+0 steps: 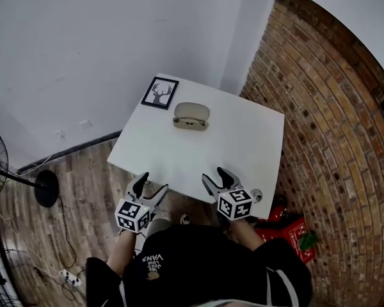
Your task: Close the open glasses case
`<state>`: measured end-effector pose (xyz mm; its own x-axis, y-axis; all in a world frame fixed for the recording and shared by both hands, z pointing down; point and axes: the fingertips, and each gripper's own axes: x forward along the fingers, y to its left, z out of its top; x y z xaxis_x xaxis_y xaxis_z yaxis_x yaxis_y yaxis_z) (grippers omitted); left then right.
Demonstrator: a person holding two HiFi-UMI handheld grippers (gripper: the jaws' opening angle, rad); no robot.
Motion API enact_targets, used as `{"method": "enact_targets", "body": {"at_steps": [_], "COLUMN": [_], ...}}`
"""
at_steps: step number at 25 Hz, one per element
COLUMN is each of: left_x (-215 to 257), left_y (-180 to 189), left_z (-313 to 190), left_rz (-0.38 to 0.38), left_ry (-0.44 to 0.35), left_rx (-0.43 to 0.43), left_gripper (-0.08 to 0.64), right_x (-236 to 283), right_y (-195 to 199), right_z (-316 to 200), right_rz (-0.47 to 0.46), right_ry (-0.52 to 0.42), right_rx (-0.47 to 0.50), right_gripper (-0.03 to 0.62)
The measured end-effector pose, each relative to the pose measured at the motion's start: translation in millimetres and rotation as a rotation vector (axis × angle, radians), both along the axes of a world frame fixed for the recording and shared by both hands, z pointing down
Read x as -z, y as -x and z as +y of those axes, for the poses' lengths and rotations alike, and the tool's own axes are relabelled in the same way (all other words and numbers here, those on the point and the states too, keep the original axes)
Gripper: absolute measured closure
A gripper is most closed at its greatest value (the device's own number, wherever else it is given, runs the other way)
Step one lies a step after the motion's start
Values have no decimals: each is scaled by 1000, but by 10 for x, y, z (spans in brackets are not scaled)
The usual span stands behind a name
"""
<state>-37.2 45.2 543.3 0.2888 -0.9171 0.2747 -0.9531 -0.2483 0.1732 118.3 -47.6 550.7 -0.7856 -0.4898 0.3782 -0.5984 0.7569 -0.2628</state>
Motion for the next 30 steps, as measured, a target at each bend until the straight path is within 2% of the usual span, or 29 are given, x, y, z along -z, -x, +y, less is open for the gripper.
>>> {"method": "enact_targets", "body": {"at_steps": [6,11,21,30], "left_x": [-31,-86,-77,-15], "left_y": [182,381,760,1028], "left_z": [-162,-375,-996,-1512], "left_rz": [-2,12,15,-15], "left_ry": [14,27,43,26], "left_rx": [13,-20,-195,-379], "left_gripper": [230,230,230,230], "right_x": [-89,-100,-47,-74], "right_y": [132,312,583,783], "right_z": [-127,-243,-552,-715], "right_rz": [2,6,6,3], "right_ry": [28,40,47,51], "right_rx": [2,-33,-214,-388], "right_gripper": [344,344,344,344]}}
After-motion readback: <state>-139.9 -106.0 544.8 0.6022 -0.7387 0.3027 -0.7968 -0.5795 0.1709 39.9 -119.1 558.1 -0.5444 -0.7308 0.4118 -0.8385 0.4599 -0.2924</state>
